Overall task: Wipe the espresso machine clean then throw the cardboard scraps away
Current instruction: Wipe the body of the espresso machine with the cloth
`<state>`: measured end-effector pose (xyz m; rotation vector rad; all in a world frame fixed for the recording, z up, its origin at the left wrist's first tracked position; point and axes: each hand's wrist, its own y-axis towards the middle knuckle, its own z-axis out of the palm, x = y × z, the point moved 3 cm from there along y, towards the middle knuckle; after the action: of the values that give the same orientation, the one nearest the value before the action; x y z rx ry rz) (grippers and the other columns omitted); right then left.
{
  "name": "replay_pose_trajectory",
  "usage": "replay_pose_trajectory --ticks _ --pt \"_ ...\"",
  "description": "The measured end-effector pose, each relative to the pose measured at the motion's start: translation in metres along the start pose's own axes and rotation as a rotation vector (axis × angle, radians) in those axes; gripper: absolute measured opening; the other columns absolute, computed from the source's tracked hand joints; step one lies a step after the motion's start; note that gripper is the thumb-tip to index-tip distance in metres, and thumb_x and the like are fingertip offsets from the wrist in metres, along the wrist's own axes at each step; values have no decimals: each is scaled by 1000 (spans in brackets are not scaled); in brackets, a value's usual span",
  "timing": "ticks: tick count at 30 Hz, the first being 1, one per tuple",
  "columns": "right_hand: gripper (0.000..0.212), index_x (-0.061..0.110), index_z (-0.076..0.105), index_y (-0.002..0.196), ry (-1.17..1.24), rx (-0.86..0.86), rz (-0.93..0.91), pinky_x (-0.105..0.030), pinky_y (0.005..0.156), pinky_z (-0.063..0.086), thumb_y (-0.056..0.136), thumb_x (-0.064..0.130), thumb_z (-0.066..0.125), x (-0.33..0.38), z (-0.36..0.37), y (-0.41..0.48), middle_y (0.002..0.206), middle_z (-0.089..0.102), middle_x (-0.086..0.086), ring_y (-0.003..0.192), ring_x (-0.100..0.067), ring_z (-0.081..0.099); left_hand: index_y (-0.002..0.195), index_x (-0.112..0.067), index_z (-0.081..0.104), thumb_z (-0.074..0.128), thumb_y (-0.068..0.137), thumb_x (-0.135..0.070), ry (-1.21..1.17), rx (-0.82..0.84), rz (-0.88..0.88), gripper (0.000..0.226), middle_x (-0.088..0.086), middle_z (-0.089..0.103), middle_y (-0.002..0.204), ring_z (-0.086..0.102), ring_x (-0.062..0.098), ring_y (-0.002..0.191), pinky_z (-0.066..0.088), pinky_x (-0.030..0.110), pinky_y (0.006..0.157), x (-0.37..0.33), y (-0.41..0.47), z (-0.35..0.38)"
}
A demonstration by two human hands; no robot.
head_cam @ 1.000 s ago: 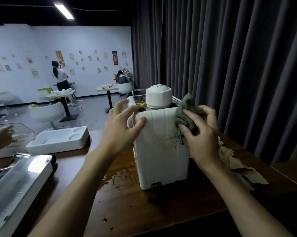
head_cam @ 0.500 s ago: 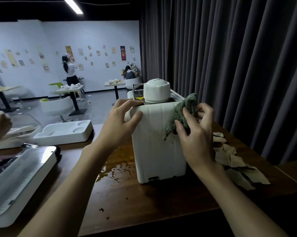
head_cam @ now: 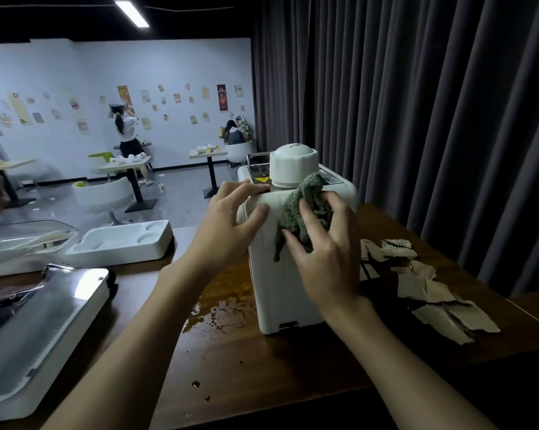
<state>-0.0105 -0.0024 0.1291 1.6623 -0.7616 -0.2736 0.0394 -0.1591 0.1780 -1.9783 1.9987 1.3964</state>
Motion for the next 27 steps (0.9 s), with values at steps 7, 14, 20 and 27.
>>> replay_pose_trajectory --ticks 7,14,20,27 --pt "41 -2 64 122 110 -131 218 -19 107 31 85 14 74 -24 -6 -7 126 49 -24 119 -32 49 133 -37 55 50 100 -47 26 46 -4 36 -8 43 134 42 19 132 44 47 106 2 2 0" --pt "44 -2 63 124 163 -70 121 -33 99 46 84 13 74 37 16 -10 118 56 -21 113 -31 55 125 -50 57 28 90 -63 -37 18 -14 46 -17 44 120 45 11 129 42 51 107 5 4 -1" --pt "37 -2 66 117 135 -78 68 -32 101 45 82 9 74 23 14 -10 122 56 -20 112 -33 57 131 -45 56 31 95 -58 -80 39 12 46 -15 45 128 35 9 142 38 52 112 15 4 0" --pt "35 -6 65 111 111 -171 315 -30 93 46 83 12 76 -19 -8 -8 129 51 -20 109 -24 52 136 -42 53 38 105 -43 -54 64 45 34 -18 40 125 34 15 141 38 52 113 19 5 1"
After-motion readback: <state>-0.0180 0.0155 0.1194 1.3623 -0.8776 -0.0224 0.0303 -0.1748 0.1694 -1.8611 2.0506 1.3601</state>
